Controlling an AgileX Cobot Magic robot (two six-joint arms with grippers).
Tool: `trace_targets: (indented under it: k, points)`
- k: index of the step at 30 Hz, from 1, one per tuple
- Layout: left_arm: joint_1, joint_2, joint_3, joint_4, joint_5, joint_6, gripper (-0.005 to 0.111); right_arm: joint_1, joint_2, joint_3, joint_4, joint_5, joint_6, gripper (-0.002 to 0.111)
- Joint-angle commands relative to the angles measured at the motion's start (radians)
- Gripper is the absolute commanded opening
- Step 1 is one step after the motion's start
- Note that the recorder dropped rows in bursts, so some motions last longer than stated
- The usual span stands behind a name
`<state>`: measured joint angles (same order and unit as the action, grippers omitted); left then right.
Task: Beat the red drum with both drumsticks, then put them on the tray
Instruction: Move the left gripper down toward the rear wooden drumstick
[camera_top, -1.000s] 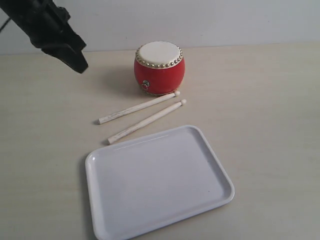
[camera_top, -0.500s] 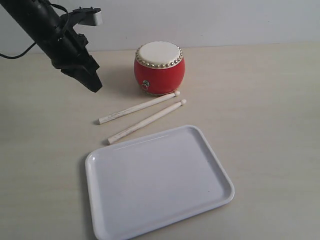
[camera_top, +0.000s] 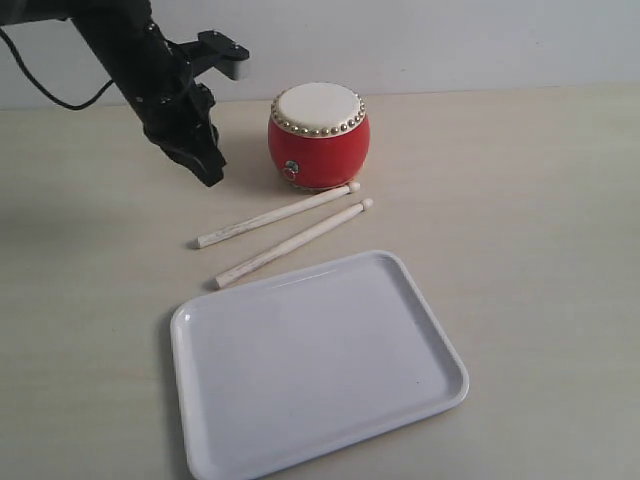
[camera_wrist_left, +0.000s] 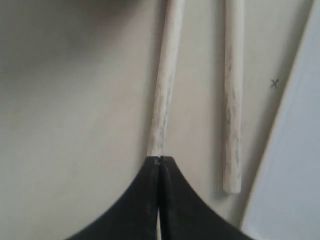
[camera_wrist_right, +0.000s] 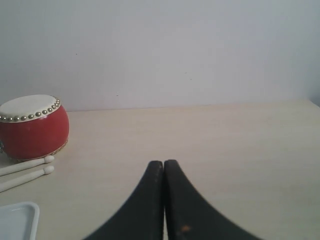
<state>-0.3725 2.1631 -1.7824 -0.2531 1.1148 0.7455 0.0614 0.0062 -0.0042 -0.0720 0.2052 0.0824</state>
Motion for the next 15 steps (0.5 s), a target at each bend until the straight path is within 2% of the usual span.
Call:
trace_targets:
  k: [1, 3, 9, 15]
  points:
    - [-0.012, 0.061, -0.045, 0.013, -0.005, -0.017, 0.001, -0.002, -0.006, 0.004, -0.007, -0.005, -0.001, 0.0]
    - [-0.012, 0.069, -0.044, 0.013, 0.001, -0.003, 0.006, -0.002, -0.006, 0.004, -0.007, -0.005, -0.001, 0.0]
    - [-0.012, 0.072, -0.044, 0.015, -0.03, 0.009, 0.037, -0.002, -0.006, 0.004, -0.007, -0.005, -0.001, 0.0]
    - [-0.019, 0.106, -0.044, 0.013, -0.036, 0.017, 0.038, -0.002, -0.006, 0.004, -0.007, -0.005, -0.001, 0.0]
